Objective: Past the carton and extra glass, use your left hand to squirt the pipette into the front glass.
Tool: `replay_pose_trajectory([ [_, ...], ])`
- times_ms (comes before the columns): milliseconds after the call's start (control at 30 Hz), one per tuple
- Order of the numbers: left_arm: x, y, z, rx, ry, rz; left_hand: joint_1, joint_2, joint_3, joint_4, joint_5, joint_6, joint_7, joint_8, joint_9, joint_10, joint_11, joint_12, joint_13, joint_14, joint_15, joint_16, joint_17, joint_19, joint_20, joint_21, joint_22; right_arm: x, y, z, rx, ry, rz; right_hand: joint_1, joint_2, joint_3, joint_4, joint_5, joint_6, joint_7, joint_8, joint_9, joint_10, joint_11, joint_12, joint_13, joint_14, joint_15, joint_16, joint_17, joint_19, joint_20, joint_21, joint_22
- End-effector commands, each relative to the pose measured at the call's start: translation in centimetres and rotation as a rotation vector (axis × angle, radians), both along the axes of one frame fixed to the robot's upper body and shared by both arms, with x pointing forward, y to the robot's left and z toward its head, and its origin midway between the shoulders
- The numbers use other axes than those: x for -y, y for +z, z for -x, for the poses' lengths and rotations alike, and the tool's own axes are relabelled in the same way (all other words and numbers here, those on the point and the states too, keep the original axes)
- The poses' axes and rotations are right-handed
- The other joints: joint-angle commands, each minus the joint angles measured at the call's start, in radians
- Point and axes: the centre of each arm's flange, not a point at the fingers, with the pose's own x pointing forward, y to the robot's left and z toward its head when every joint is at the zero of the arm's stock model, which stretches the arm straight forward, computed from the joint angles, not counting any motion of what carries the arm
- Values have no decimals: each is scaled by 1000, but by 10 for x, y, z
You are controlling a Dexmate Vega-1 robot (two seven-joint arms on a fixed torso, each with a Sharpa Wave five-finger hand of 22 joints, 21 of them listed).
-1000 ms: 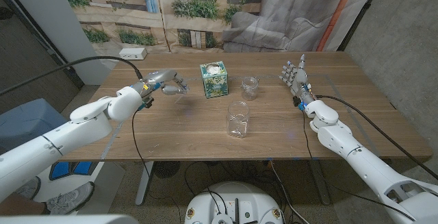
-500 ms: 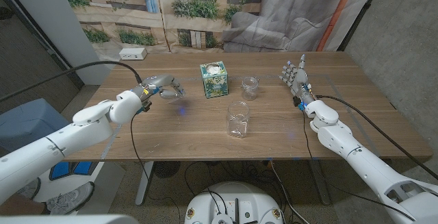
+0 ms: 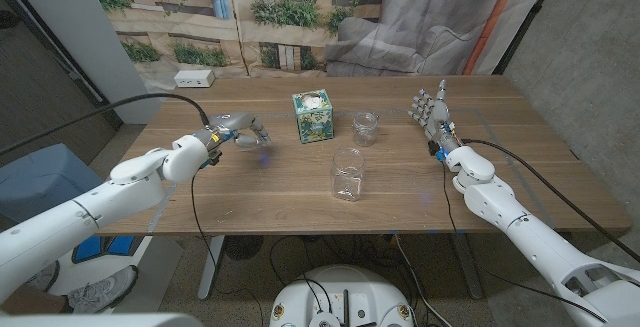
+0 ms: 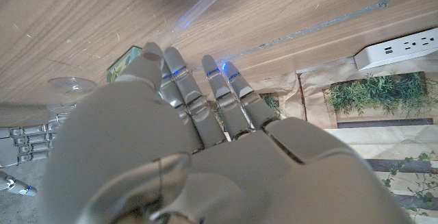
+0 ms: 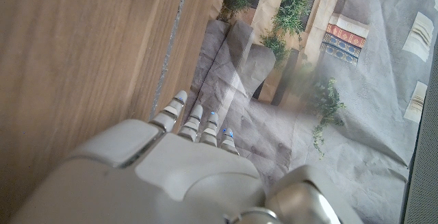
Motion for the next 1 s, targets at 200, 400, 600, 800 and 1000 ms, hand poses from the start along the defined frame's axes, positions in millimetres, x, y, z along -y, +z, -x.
replay_pose_trajectory([
  [200, 5, -11, -15, -23, -11, -43, -9, 1, 8, -1, 4, -4, -3, 5, 5, -5, -1, 4, 3, -9, -129, 2, 0, -7, -11, -1, 2, 0, 0, 0, 0, 0, 0, 0, 58, -8, -1, 5, 1, -9, 7, 2, 6, -1, 7, 3, -8, -83, 6, 4, 6, 1, 5, 5],
  [400, 8, -13, -20, -34, -15, -70, -12, -3, 10, -3, 4, -12, -13, 2, 5, -12, -2, 2, 3, -12, -128, 0, -1, -13, -13, -4, 2, 0, 0, 0, 0, 0, 0, 0, 58, -8, -1, 5, 1, -9, 7, 2, -4, -1, 3, 2, -10, -82, 5, 4, 6, 1, 5, 5],
  [600, 10, -16, -23, -23, -14, -93, -15, -9, 11, -5, 3, -22, -23, 0, 5, -22, -4, 0, 3, -26, -124, -4, -2, -19, -11, -6, 2, 0, 0, 0, 0, 0, 0, 0, 58, -8, -1, 5, 0, -8, 6, 2, -1, -1, 4, 3, -9, -83, 6, 4, 6, 1, 5, 5],
  [800, 11, -17, -24, -18, -15, -103, -20, -11, 11, -3, 3, -29, -26, -2, 5, -28, -4, -1, 3, -32, -121, -4, -2, -20, -11, -7, 2, 0, 0, 0, 0, 0, 0, 0, 58, -8, -1, 5, 2, -9, 7, 2, -3, -4, 3, 3, -8, -81, 6, 4, 6, 1, 5, 5],
  [1000, 12, -15, -23, -16, -21, -105, -32, -29, 0, -3, -1, -56, -30, -9, 5, -48, -3, -7, 2, -43, -121, -1, 1, -23, -12, -7, 2, 0, 0, 0, 0, 0, 0, 0, 58, -8, -1, 5, 2, -9, 7, 2, -1, -2, 4, 3, -8, -84, 6, 4, 6, 1, 5, 5],
])
